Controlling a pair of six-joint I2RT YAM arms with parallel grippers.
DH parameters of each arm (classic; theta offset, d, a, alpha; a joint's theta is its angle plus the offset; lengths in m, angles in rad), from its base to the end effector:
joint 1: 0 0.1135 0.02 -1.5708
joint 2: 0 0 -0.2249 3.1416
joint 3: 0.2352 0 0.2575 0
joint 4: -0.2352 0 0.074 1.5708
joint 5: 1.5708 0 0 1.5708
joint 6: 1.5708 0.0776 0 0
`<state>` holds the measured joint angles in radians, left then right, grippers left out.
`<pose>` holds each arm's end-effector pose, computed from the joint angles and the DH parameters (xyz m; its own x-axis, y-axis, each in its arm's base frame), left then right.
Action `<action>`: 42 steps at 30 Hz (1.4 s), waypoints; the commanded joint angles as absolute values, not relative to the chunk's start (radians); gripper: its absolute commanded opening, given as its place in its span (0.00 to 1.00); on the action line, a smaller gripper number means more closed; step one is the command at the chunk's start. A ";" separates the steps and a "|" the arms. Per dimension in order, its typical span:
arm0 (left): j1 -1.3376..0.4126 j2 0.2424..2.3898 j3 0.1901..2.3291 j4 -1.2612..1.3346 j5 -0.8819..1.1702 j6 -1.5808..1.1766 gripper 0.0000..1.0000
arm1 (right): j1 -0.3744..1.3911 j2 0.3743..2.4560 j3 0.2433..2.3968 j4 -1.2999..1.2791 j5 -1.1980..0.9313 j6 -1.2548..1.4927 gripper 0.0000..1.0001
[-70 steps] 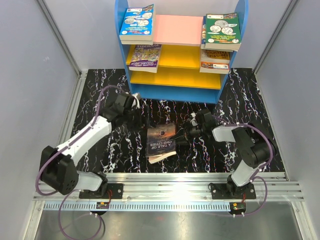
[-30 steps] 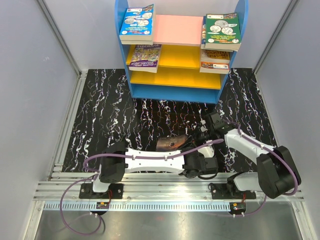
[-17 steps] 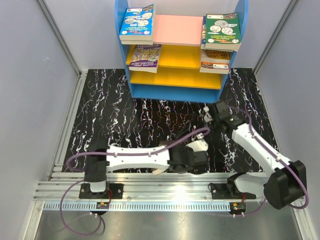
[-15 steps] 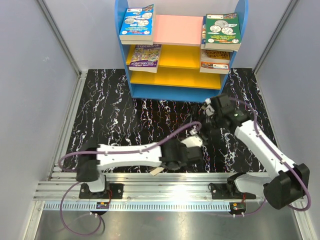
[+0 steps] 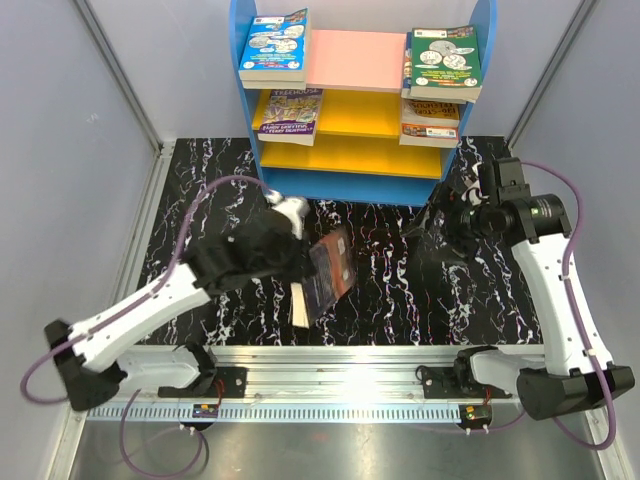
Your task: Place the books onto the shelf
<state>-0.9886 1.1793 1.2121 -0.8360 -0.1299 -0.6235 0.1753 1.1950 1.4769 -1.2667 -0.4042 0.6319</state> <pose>0.1664 -0.2345 0.2810 -0.7759 0.1257 -0.6182 0.4012 0.8546 -0.3298 0.2326 0.0722 0.3289 -0.8832 0.3951 -0.2527 0.1824 0.7857 0.5911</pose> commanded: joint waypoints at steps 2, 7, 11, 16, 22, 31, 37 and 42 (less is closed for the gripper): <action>-0.705 1.005 1.140 -0.308 0.196 -0.759 0.00 | 0.172 1.126 1.442 -1.304 -0.446 0.620 1.00; -0.453 1.038 1.054 0.094 0.526 -1.009 0.00 | 0.172 1.094 1.388 -1.307 -0.451 0.626 1.00; -0.388 1.143 1.054 0.503 0.664 -1.201 0.00 | 0.170 1.094 1.391 -1.327 -0.437 0.618 1.00; -0.353 1.232 1.106 0.555 0.657 -1.270 0.00 | 0.172 1.104 1.408 -1.336 -0.423 0.614 1.00; -0.348 1.293 1.181 0.528 0.578 -1.290 0.00 | 0.170 1.115 1.399 -1.333 -0.408 0.607 1.00; -0.324 1.371 1.241 0.467 0.430 -1.339 0.00 | 0.172 1.135 1.394 -1.318 -0.407 0.595 1.00; -0.319 1.413 1.278 0.399 0.313 -1.353 0.00 | 0.172 1.149 1.390 -1.316 -0.405 0.580 1.00; -0.318 1.474 1.327 0.382 0.284 -1.393 0.00 | 0.170 1.160 1.385 -1.315 -0.405 0.569 1.00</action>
<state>-0.3321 1.4124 1.2152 0.2310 0.4850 -1.3243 0.1734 1.1530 1.3865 -1.3300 -0.4267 0.5941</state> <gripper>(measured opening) 0.275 0.994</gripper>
